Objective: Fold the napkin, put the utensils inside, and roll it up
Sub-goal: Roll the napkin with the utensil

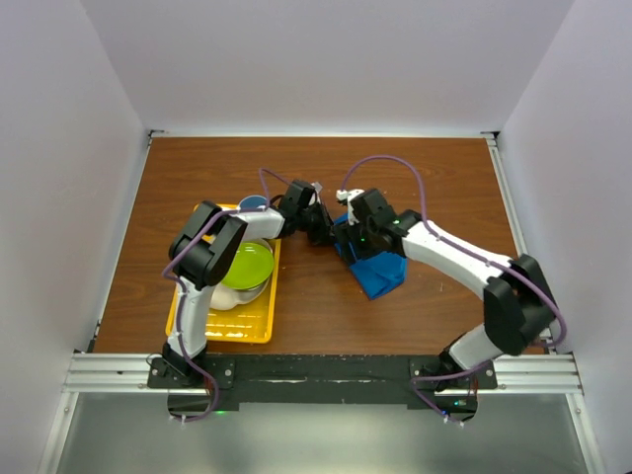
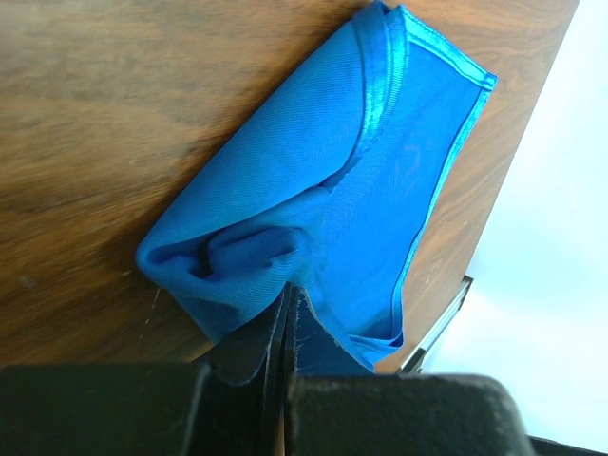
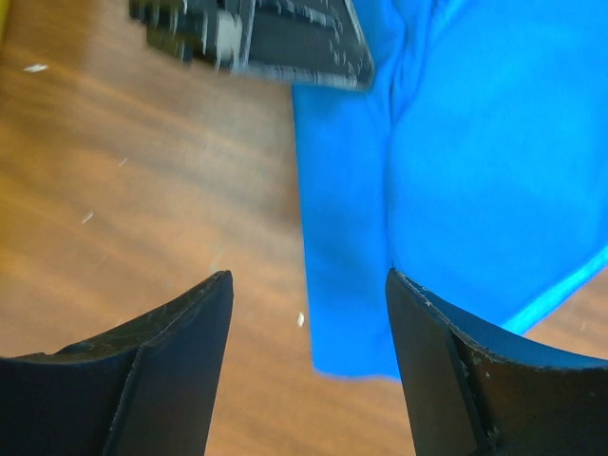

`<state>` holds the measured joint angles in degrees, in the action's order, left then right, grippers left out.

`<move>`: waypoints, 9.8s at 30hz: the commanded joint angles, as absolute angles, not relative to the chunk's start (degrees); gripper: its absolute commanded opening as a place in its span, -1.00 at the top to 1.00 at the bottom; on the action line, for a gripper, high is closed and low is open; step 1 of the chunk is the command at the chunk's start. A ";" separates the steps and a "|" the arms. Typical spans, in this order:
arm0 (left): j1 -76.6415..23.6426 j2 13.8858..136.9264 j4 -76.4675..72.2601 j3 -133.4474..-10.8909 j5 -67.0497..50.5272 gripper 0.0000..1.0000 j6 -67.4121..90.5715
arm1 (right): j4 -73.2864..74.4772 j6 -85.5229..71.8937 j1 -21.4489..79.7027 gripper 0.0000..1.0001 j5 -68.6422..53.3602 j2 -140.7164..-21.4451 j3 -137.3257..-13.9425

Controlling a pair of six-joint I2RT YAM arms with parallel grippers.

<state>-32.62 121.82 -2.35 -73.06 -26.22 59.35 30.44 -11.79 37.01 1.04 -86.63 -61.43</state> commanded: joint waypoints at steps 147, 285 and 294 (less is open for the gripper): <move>-33.49 106.17 9.93 -75.42 -17.14 0.33 45.44 | 8.23 -21.28 15.47 1.00 -50.19 -115.66 -54.05; -30.15 103.36 14.61 -72.09 -23.46 0.18 42.62 | -2.63 -19.87 21.54 1.00 -43.58 -110.83 -49.92; -30.15 105.28 0.89 -64.95 -28.83 0.70 46.05 | 1.42 -20.99 17.84 1.00 -46.49 -115.84 -51.25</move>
